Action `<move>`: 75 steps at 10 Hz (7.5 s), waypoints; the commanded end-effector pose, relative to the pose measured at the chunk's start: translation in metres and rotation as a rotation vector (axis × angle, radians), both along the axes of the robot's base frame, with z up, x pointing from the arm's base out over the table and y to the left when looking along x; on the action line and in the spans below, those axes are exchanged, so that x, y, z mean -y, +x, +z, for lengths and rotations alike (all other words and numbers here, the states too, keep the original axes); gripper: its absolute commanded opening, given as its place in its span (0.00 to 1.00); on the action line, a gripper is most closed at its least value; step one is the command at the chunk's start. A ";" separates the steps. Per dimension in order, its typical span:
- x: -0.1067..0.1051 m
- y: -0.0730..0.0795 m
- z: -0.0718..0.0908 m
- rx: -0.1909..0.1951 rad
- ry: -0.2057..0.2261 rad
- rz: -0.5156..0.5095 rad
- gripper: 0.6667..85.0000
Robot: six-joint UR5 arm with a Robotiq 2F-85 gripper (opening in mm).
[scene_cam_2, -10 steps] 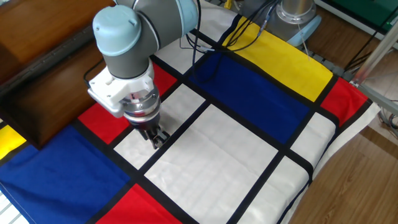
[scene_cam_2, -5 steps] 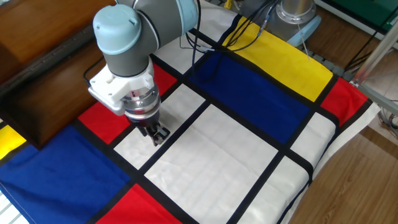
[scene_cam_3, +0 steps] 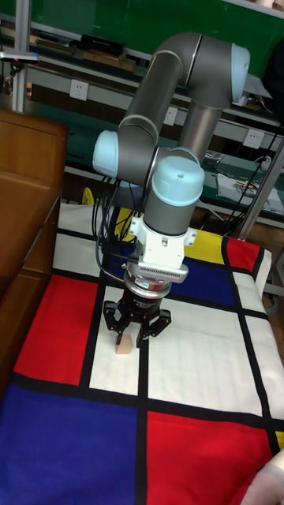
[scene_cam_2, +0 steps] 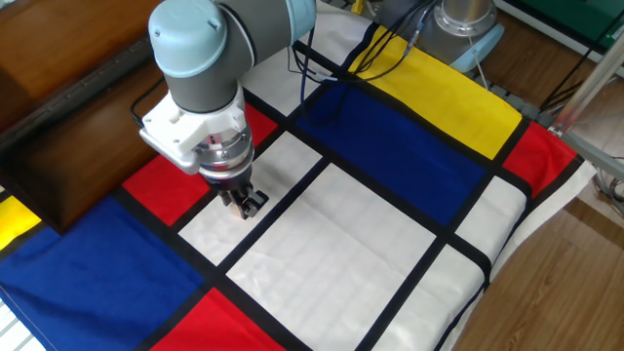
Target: Put the object on the shelf
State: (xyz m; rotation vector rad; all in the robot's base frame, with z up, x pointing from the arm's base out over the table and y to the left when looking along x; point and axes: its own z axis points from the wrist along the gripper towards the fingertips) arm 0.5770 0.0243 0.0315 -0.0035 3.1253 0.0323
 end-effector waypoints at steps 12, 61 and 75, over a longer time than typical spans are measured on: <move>0.003 0.001 -0.007 -0.021 -0.011 0.043 0.50; 0.000 0.048 0.059 0.210 -0.119 -0.118 0.00; -0.015 0.044 0.057 0.192 -0.061 -0.116 0.00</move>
